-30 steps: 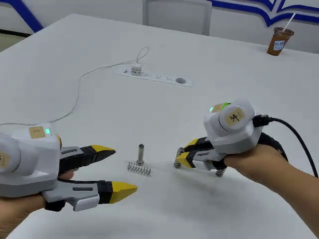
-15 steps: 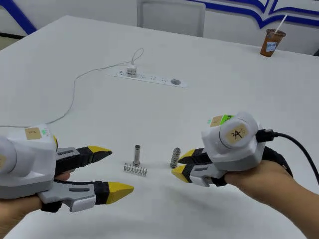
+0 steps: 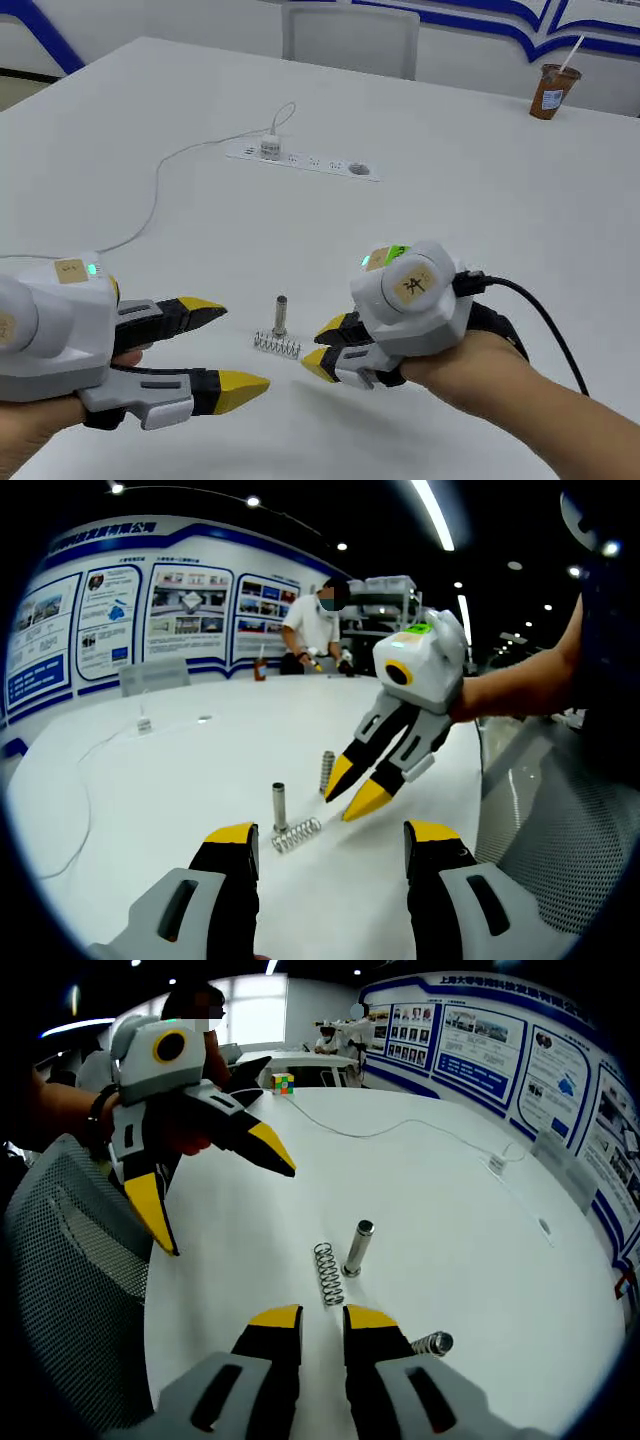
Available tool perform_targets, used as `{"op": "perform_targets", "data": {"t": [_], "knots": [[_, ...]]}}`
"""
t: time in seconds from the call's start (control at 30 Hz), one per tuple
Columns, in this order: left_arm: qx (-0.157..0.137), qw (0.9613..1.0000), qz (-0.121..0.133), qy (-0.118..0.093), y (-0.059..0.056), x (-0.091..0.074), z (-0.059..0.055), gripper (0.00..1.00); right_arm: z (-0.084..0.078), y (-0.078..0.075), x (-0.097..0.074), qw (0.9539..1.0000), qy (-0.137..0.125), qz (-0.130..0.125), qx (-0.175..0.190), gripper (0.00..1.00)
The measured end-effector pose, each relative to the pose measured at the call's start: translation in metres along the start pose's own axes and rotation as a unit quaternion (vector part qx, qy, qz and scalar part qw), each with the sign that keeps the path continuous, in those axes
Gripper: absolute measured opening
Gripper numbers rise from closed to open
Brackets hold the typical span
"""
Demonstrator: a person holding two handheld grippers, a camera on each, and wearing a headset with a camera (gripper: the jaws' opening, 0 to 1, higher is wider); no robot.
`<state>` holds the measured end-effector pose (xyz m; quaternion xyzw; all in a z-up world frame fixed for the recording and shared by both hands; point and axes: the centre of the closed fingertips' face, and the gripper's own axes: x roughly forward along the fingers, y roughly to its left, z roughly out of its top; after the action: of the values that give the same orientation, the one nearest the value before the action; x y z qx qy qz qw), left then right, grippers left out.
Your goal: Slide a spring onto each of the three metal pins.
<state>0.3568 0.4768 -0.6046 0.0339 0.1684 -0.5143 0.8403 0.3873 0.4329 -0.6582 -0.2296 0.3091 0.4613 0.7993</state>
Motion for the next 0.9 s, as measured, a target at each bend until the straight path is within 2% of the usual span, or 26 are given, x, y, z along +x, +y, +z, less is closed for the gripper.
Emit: {"op": "perform_targets", "data": {"t": [0.17, 0.53, 0.77, 0.9], "knots": [[-0.004, 1.0, 0.004, 0.001, 0.0, -0.002, -0.002, 0.6, 0.0, -0.003, 0.014, 1.0, 0.005, 0.002, 0.002, 0.17], [-0.007, 0.9999, 0.011, 0.007, 0.002, -0.006, -0.006, 0.6, -0.006, -0.005, 0.029, 0.9998, 0.016, 0.006, 0.0, 0.16], [-0.008, 0.9999, 0.01, 0.011, 0.0, -0.005, -0.008, 0.6, -0.007, -0.005, 0.029, 0.9998, 0.016, 0.01, 0.005, 0.12], [-0.008, 0.9999, 0.009, 0.012, -0.001, -0.004, -0.009, 0.6, -0.007, 0.001, 0.02, 0.9997, 0.019, 0.014, -0.001, 0.11]]}}
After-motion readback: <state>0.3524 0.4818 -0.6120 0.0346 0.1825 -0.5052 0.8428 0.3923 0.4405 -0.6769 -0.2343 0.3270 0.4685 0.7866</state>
